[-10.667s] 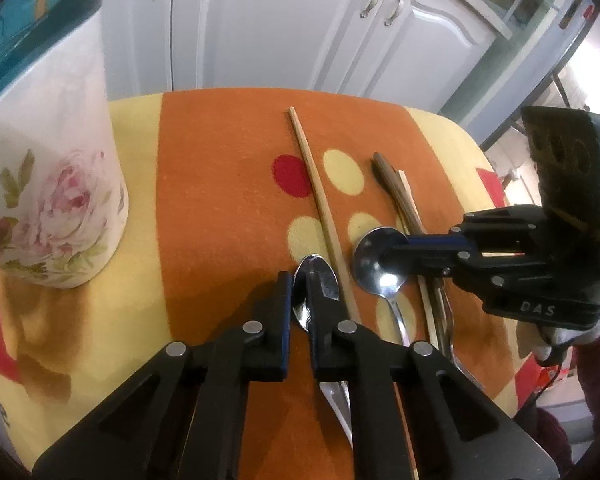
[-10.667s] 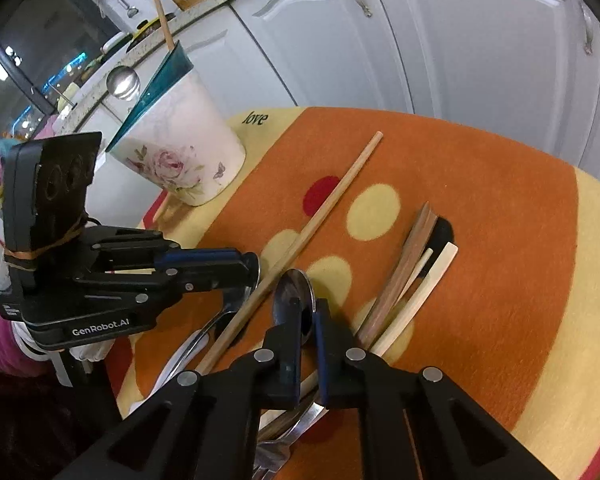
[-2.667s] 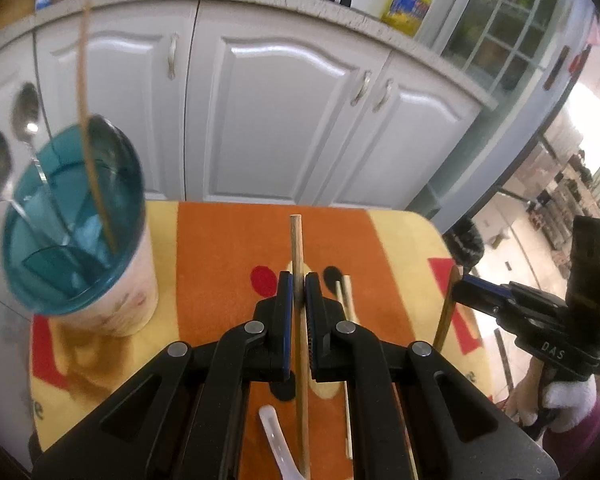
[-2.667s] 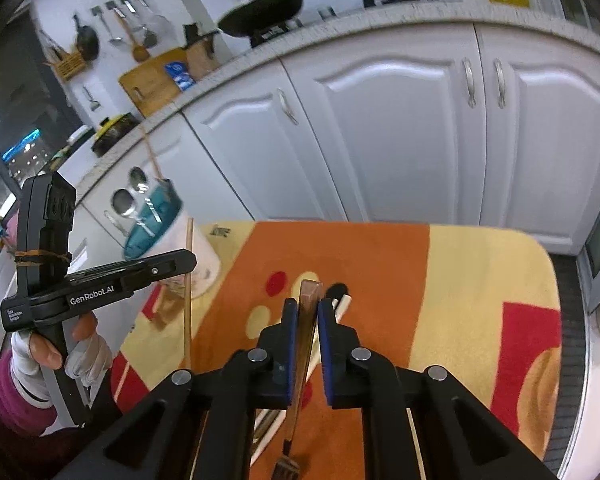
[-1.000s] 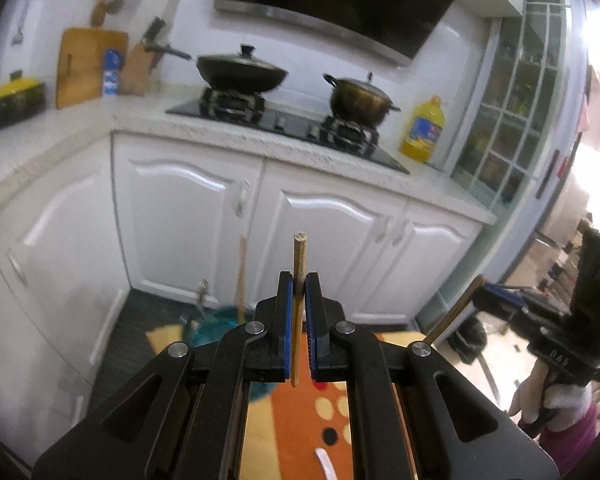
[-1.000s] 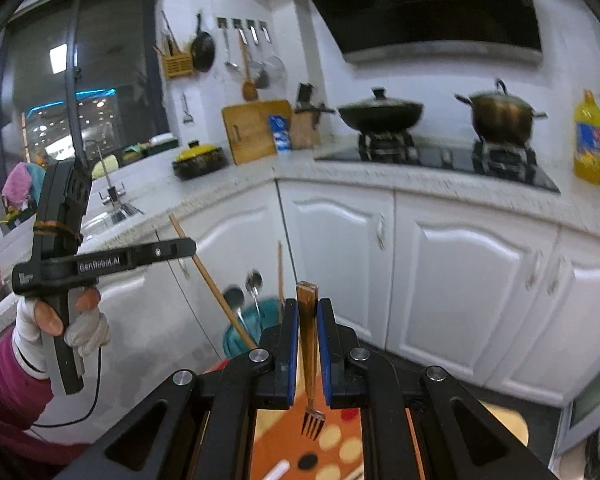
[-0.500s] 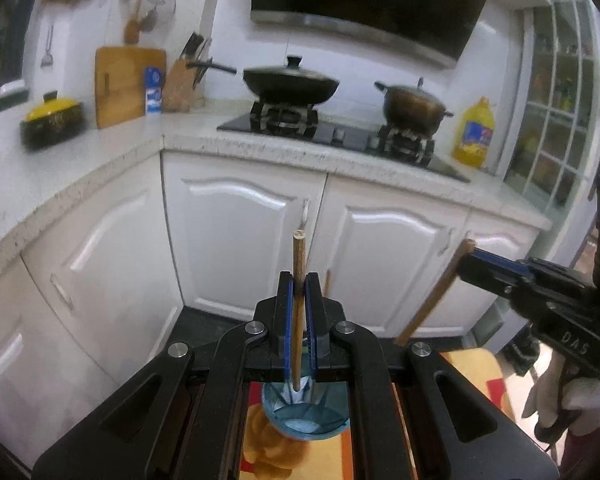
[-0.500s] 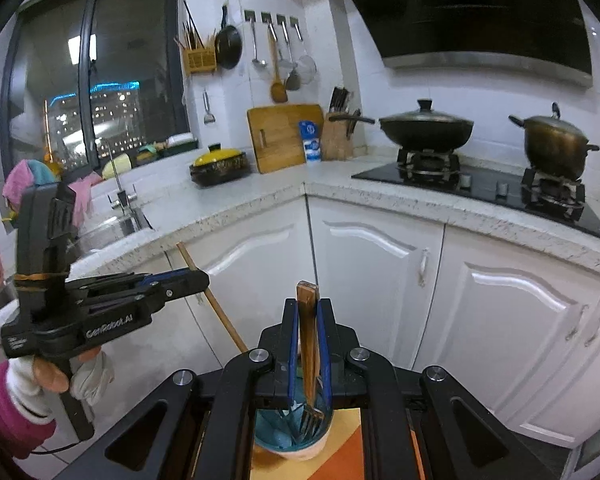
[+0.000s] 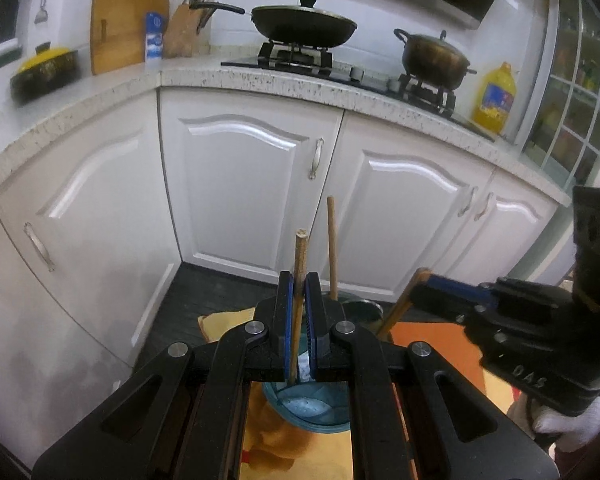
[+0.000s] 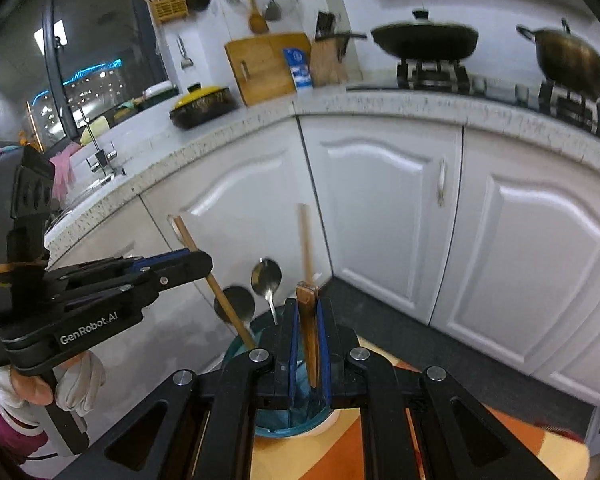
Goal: Organize utensils
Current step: 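Release the chopstick into the cup with the left tool while the right tool releases its chopstick, then lower both open tools back to the remaining chopsticks on the cloth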
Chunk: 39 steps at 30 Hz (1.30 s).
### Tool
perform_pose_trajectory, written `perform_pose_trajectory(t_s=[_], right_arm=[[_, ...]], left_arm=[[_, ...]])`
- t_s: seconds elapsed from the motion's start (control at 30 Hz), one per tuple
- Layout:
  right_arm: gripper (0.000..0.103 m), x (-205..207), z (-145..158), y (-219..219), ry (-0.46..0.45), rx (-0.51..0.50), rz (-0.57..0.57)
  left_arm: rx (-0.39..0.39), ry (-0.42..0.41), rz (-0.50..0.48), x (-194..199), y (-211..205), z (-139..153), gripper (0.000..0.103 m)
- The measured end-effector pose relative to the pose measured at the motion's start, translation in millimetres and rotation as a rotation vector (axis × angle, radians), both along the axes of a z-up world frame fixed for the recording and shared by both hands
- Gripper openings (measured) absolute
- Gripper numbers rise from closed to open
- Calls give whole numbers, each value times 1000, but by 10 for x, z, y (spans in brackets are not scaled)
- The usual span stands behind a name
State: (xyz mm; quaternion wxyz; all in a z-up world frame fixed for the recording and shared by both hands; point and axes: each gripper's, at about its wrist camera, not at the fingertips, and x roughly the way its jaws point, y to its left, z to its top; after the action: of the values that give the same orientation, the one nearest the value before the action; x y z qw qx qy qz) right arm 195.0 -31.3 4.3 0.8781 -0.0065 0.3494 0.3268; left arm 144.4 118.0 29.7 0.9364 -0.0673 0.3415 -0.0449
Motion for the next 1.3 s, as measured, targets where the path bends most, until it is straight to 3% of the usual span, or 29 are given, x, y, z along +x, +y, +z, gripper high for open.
perform_pose_trajectory(t_s=[0.17,0.3,0.43,0.73,1.0,1.17,1.3], right_arm=[[10,55,-108,-100,58,31,-32],[27,-28,-101,-199,56,50,-49],[28,-149,-123,-253,63,56,-49],[29,-423,-89,-389,59,69,-68],[30,-664,-71,-517,56,62,-79],[33,-826,59,-894,6,70,-159],[38,-963,28,-1186,-15,-10,-244]], left_arm=[[-13,9,-7,-7,-8,-2,7],[-32,19,-4,-31,-3,-18,23],[-52,15,-8,-111,-8,19,36],[-44,-25,-17,-363,-21,175,47],[-38,-30,-29,-567,-150,173,48],[12,-50,-70,-702,-412,152,48],[27,-46,-99,-749,-604,89,48]])
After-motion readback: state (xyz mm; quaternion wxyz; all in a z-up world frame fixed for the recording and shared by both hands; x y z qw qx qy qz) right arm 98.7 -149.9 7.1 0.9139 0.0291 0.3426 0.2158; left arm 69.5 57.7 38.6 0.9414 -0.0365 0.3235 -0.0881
